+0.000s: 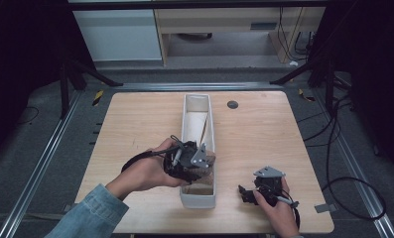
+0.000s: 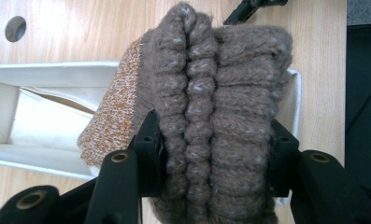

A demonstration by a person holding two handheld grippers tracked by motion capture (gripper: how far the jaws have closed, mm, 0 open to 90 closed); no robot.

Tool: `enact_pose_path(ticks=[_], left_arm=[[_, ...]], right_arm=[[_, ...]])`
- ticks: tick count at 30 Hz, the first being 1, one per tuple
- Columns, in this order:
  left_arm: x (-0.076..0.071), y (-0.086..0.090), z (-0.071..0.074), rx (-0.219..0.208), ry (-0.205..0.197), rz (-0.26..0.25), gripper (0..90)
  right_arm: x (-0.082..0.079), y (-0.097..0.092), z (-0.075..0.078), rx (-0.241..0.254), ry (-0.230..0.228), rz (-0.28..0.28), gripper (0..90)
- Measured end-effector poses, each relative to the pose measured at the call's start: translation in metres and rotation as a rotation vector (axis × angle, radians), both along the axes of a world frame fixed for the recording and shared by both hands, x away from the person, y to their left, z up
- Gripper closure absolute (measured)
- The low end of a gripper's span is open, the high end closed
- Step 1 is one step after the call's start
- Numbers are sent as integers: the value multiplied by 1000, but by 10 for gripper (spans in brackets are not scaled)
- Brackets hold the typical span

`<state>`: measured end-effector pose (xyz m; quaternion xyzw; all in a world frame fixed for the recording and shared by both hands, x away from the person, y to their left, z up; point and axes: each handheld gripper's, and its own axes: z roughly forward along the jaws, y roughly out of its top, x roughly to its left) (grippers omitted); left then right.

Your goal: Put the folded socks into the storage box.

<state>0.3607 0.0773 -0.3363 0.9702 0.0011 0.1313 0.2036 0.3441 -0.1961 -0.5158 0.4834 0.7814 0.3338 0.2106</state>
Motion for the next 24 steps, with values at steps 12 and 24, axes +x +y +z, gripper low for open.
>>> enact_pose_path(ticks=[12, 24], left_arm=[[4, -3, -8, 4, 19, 13, 513], [9, -5, -21, 4, 52, 30, 511]], right_arm=[[0, 0, 0, 0, 0, 0, 4], [0, 0, 0, 0, 1, 0, 4]])
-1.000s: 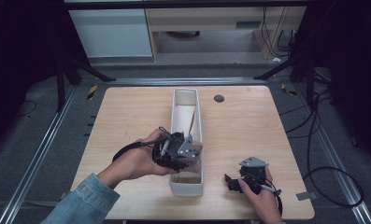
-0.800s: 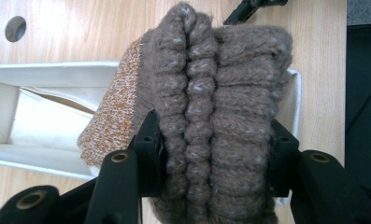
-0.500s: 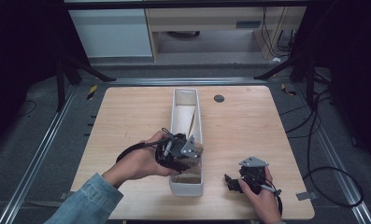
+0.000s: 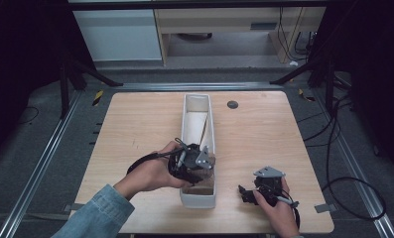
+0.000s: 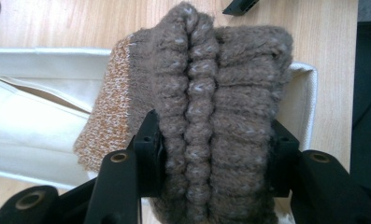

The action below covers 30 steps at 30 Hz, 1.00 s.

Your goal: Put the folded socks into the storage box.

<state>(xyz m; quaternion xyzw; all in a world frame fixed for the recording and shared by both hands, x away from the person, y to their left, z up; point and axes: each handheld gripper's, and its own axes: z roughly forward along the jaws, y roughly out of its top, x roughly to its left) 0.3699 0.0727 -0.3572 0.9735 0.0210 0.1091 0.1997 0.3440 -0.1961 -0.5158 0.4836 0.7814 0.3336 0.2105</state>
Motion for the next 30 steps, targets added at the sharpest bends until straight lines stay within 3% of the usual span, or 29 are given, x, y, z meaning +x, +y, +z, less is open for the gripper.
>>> enact_pose_path(ticks=[21, 30], left_arm=[[3, 2, -11, 2, 11, -16, 498], [3, 6, -7, -29, 29, -24, 359]], right_arm=[[0, 0, 0, 0, 0, 0, 4], [0, 0, 0, 0, 0, 0, 4]])
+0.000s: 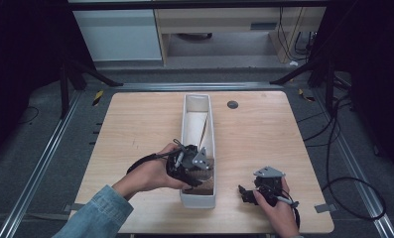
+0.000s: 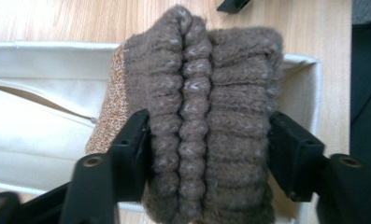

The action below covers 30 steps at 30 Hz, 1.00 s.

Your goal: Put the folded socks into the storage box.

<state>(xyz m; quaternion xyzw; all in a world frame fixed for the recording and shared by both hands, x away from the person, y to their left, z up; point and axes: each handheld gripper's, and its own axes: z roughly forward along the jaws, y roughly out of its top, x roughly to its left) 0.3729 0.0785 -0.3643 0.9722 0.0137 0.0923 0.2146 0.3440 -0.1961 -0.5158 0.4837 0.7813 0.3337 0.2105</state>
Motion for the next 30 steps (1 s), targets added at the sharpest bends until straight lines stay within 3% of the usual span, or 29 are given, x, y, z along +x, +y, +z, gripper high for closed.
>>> enact_pose_path(ticks=[9, 13, 18, 22, 26, 30], left_arm=[[0, 10, 23, -100, 28, 15, 227], [6, 16, 37, -153, 28, 40, 273], [16, 24, 48, -214, 36, 78, 500], [26, 25, 48, -214, 29, 104, 726], [34, 22, 44, -182, 29, 109, 834], [43, 22, 41, -185, 50, 130, 896]], right_arm=[[0, 0, 0, 0, 0, 0, 4], [0, 0, 0, 0, 0, 0, 4], [0, 0, 0, 0, 0, 0, 4], [0, 0, 0, 0, 0, 0, 4], [0, 0, 0, 0, 0, 0, 4], [0, 0, 0, 0, 0, 0, 4]])
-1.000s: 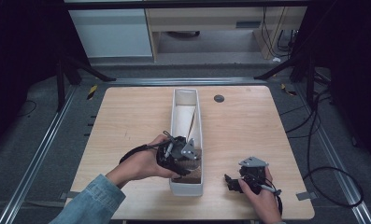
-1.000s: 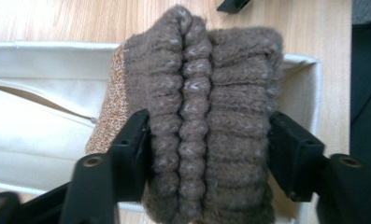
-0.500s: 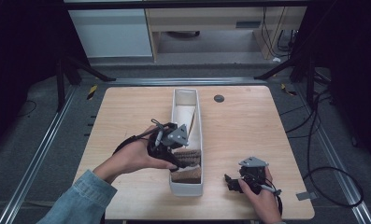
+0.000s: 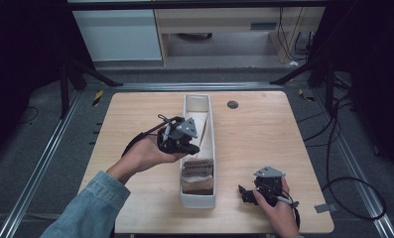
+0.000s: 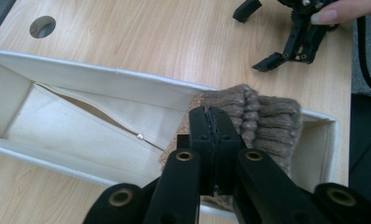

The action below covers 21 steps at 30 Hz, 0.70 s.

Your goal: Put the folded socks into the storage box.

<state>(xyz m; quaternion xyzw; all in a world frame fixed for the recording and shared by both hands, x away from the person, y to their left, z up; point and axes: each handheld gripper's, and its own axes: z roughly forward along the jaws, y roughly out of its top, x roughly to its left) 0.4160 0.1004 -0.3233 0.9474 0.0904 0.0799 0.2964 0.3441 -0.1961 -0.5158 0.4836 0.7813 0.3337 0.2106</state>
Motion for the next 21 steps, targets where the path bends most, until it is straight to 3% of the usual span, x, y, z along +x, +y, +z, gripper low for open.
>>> enact_pose_path(ticks=[10, 21], left_arm=[[9, -4, -15, 60, 39, -1, 898], [-4, -14, -33, 139, 48, -58, 897]], right_arm=[[0, 0, 0, 0, 0, 0, 4], [0, 0, 0, 0, 0, 0, 4]])
